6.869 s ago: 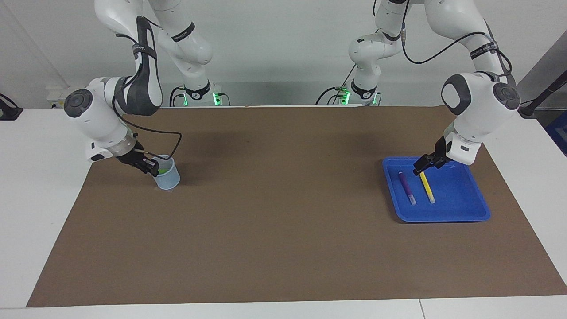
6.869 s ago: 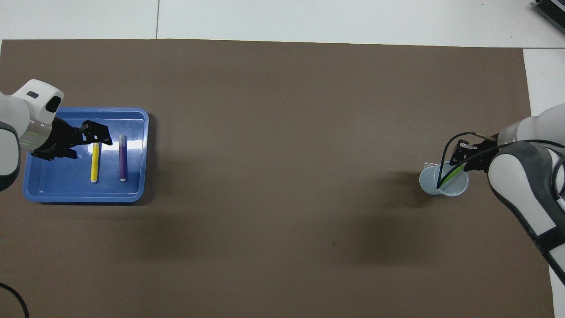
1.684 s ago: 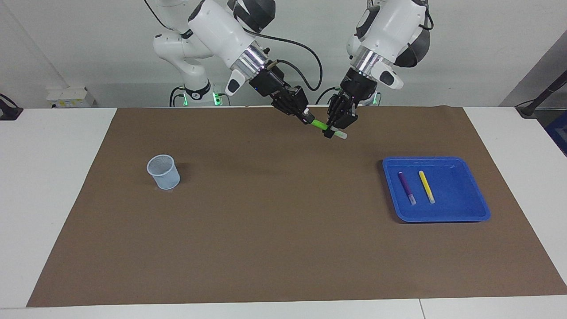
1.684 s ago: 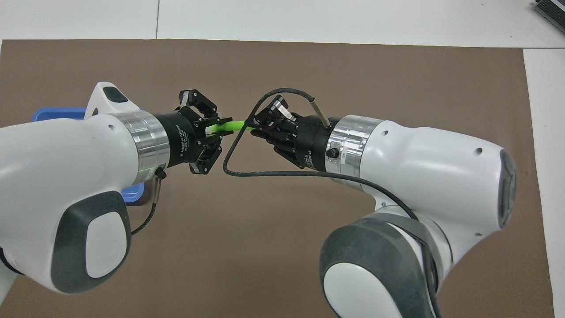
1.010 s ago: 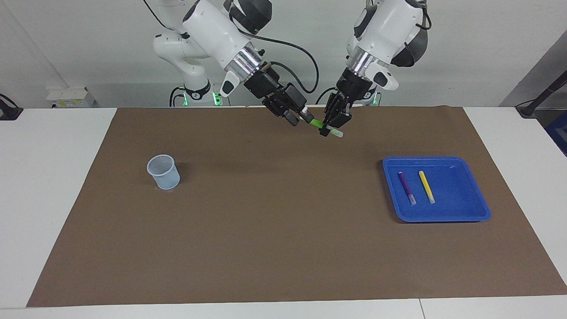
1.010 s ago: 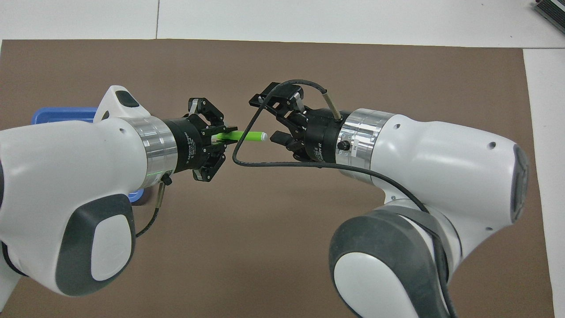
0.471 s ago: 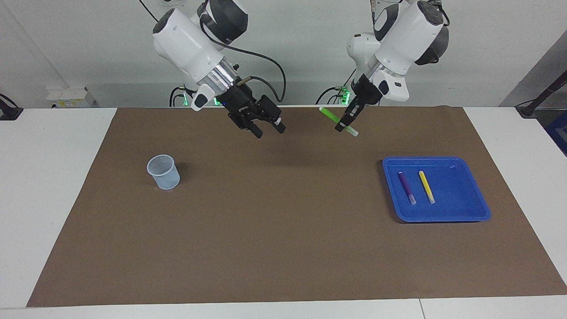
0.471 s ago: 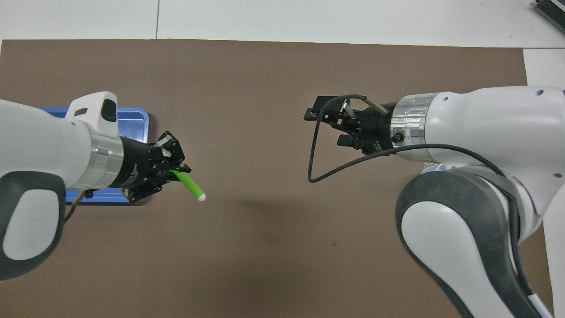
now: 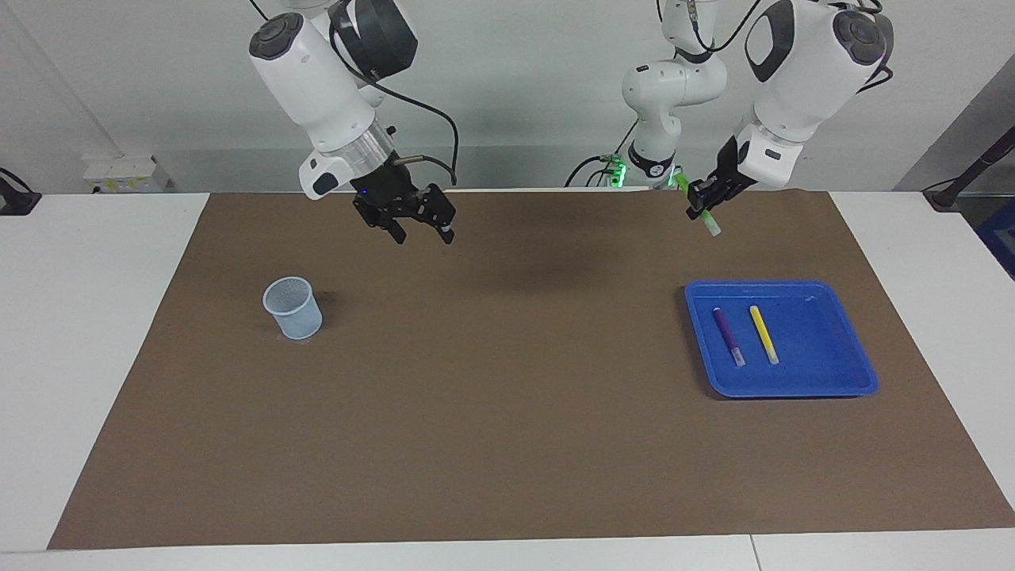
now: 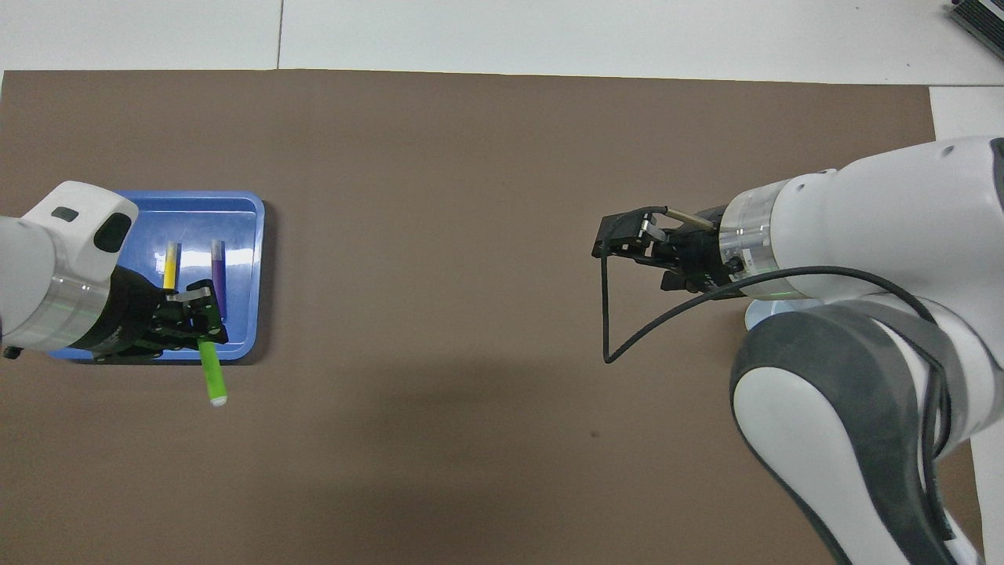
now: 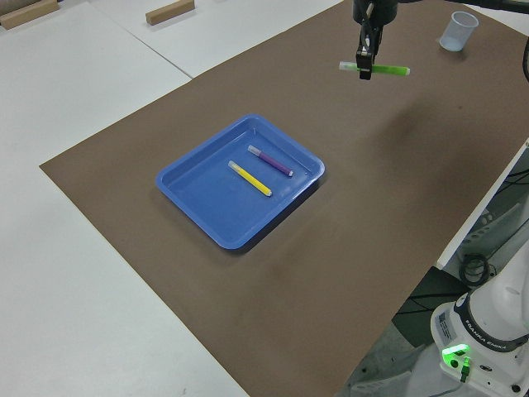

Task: Right arm passes pens to left for tray arrangement
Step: 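Lower the green pen into the tray while the right gripper withdraws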

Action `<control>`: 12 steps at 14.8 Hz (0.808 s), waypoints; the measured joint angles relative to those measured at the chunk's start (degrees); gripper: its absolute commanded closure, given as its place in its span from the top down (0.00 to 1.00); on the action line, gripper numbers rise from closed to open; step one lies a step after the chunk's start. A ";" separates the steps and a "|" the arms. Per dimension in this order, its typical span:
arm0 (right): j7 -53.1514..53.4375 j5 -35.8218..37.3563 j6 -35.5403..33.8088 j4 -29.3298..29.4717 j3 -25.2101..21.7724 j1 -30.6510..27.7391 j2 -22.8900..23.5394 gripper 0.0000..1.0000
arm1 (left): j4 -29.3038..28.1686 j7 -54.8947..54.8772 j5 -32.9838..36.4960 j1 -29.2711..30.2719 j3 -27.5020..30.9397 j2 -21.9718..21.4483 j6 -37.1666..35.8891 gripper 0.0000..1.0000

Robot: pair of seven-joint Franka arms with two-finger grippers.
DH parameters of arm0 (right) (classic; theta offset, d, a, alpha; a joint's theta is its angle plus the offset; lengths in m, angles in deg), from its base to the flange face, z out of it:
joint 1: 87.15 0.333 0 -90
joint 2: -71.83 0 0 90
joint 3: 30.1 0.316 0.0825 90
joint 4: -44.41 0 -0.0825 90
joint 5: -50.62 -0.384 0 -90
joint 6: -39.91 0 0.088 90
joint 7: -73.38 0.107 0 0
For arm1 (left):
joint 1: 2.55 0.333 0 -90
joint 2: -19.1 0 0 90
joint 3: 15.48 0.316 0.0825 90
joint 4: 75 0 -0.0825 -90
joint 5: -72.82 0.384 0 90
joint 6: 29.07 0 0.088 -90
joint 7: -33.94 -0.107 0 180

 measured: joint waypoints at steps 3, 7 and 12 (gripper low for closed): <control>-6.71 4.48 -1.05 -1.91 0.01 -1.77 -0.77 1.00 | -0.72 -10.73 3.53 3.92 0.02 0.49 -0.13 0.00; -23.78 10.95 -1.06 -4.44 -5.74 0.17 -1.81 1.00 | -1.22 -19.82 9.05 7.88 0.05 4.66 3.61 0.00; -31.12 18.46 -1.08 -3.49 -21.80 13.62 -1.78 1.00 | -1.45 -22.92 13.67 11.04 0.02 12.88 13.67 0.00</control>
